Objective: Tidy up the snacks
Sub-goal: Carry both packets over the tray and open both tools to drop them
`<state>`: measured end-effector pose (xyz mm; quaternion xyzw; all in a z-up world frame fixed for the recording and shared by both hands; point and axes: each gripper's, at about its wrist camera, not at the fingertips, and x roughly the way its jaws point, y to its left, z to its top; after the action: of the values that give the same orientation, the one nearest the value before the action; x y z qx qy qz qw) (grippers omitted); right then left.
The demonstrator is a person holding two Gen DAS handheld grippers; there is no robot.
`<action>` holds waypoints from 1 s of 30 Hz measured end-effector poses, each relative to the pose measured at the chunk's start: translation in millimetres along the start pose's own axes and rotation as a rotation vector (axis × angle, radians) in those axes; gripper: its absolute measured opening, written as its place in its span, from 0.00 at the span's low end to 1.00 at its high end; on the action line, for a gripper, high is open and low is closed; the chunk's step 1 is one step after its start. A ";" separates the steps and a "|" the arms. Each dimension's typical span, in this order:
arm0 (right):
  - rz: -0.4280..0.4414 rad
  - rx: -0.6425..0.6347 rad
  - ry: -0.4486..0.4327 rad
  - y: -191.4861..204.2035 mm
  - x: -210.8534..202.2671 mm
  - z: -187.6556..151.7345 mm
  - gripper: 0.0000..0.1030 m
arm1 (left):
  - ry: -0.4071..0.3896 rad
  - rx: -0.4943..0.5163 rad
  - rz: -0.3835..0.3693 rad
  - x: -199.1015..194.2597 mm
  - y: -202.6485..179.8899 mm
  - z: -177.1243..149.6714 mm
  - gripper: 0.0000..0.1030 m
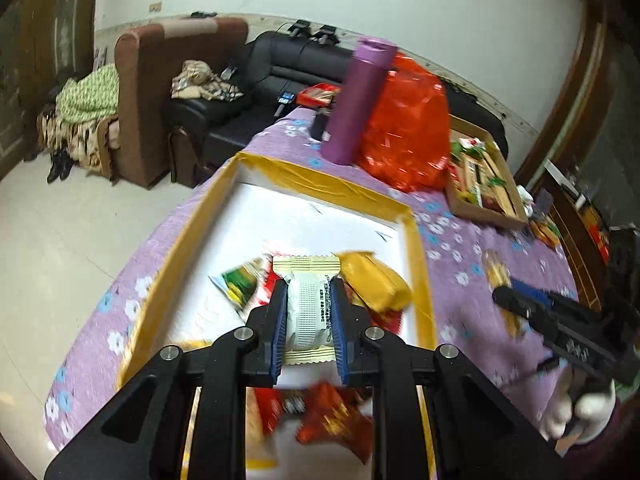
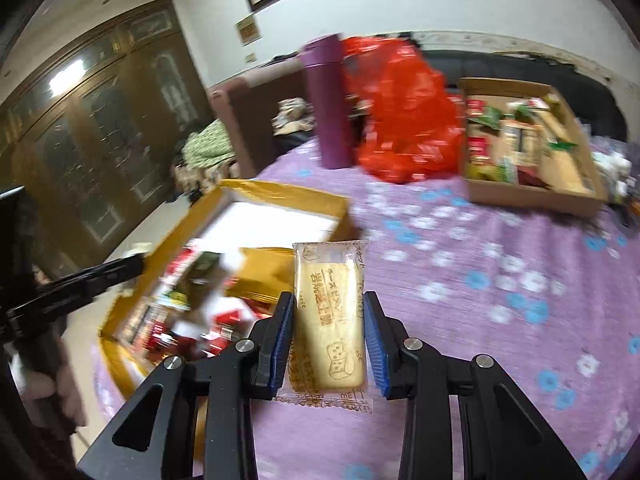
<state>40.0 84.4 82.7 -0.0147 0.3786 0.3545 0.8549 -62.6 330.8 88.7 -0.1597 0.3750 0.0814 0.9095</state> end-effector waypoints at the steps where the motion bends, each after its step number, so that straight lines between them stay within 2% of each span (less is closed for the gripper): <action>1: 0.022 -0.002 0.018 9.6 8.9 6.2 0.33 | 0.004 -0.007 0.001 3.9 4.0 4.6 0.17; 6: 0.061 -0.008 0.083 37.9 50.1 24.2 0.33 | 0.027 -0.038 0.018 24.9 22.3 22.7 0.17; 14: 0.105 0.099 0.185 38.6 112.5 33.2 0.33 | 0.092 -0.068 0.026 60.8 38.2 27.9 0.17; 19: 0.116 0.117 0.188 43.8 131.5 44.1 0.33 | 0.116 -0.122 0.005 75.2 46.9 26.7 0.19; 22: 0.137 0.134 0.182 46.1 140.3 49.9 0.36 | 0.111 -0.135 -0.006 71.9 47.6 25.2 0.23; 26: 0.209 0.195 0.157 44.0 142.8 52.9 0.39 | 0.076 -0.129 -0.008 55.0 45.6 20.6 0.30; 30: 0.195 0.161 0.131 45.6 126.3 49.8 0.41 | 0.028 -0.115 0.004 34.0 39.1 14.1 0.36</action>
<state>102.0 208.3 46.3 0.0679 0.4605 0.4024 0.7883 -39.9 373.4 65.1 -0.2119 0.3827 0.1023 0.8934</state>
